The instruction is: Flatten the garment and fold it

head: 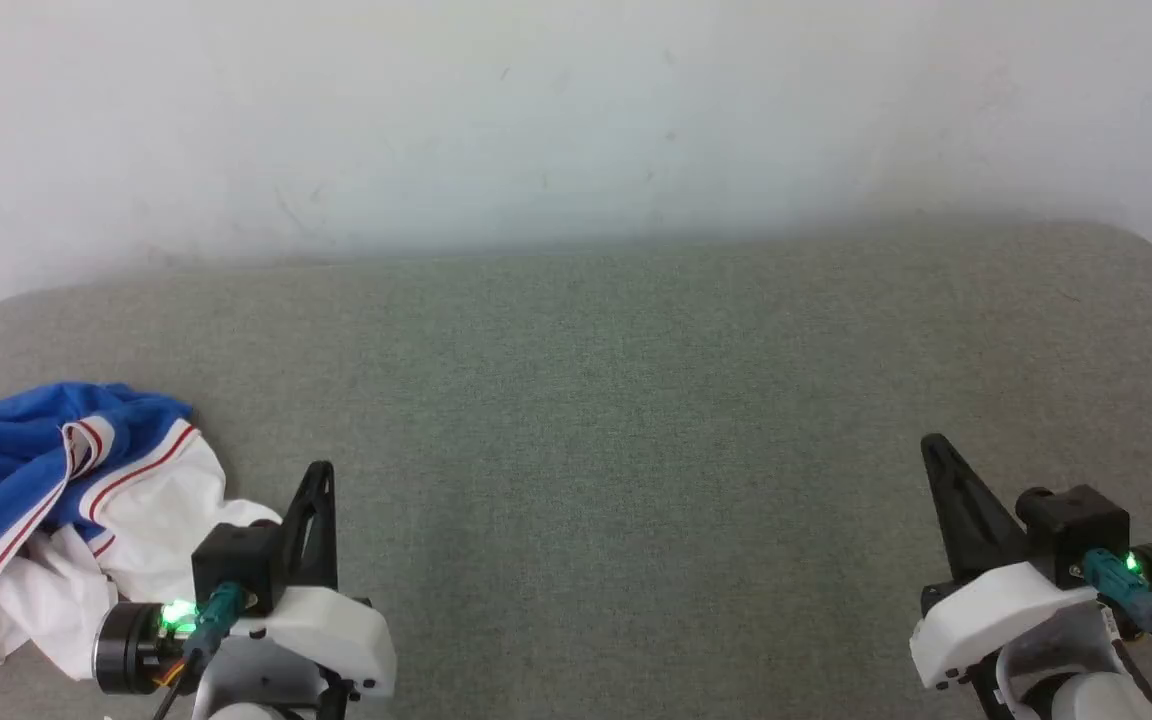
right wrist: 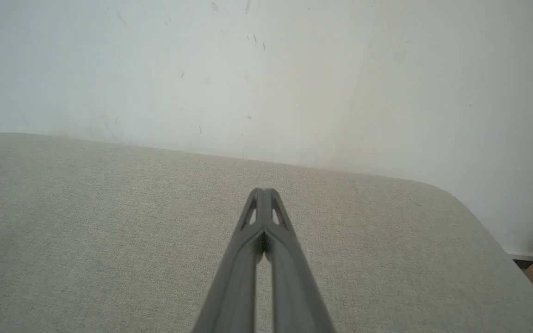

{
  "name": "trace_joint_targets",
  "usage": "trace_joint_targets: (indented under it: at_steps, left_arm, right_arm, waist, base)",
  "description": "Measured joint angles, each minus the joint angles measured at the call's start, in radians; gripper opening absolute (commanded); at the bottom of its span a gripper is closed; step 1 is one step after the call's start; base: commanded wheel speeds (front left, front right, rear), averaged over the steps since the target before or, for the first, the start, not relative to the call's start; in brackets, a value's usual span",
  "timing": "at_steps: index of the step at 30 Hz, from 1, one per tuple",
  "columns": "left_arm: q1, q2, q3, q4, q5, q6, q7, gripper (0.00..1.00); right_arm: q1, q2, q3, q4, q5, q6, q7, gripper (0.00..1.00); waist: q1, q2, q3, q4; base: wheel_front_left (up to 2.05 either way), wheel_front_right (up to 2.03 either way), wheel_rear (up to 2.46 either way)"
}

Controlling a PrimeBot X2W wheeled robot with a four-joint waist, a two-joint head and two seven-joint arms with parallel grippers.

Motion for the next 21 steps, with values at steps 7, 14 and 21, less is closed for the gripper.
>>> trace_joint_targets:
  at_steps: [7,14,21]
  left_arm:
    - [0.0,0.0,0.0,0.0,0.0,0.0,0.0,0.0]
    - [0.0,0.0,0.0,0.0,0.0,0.0,0.0,0.0]
    - [0.0,0.0,0.0,0.0,0.0,0.0,0.0,1.0]
  right_arm:
    - [0.0,0.0,0.0,0.0,0.0,0.0,0.0,0.0]
    - [0.0,0.0,0.0,0.0,0.0,0.0,0.0,0.0]
    - [0.0,0.0,0.0,0.0,0.0,0.0,0.0,1.0]
  waist:
    - [0.0,0.0,0.0,0.0]
    - [0.0,0.0,0.0,0.0]
    - [0.0,0.0,0.0,0.0]
  base:
    - [0.0,0.0,0.0]
    - [0.0,0.0,0.0]
    - [0.0,0.0,0.0]
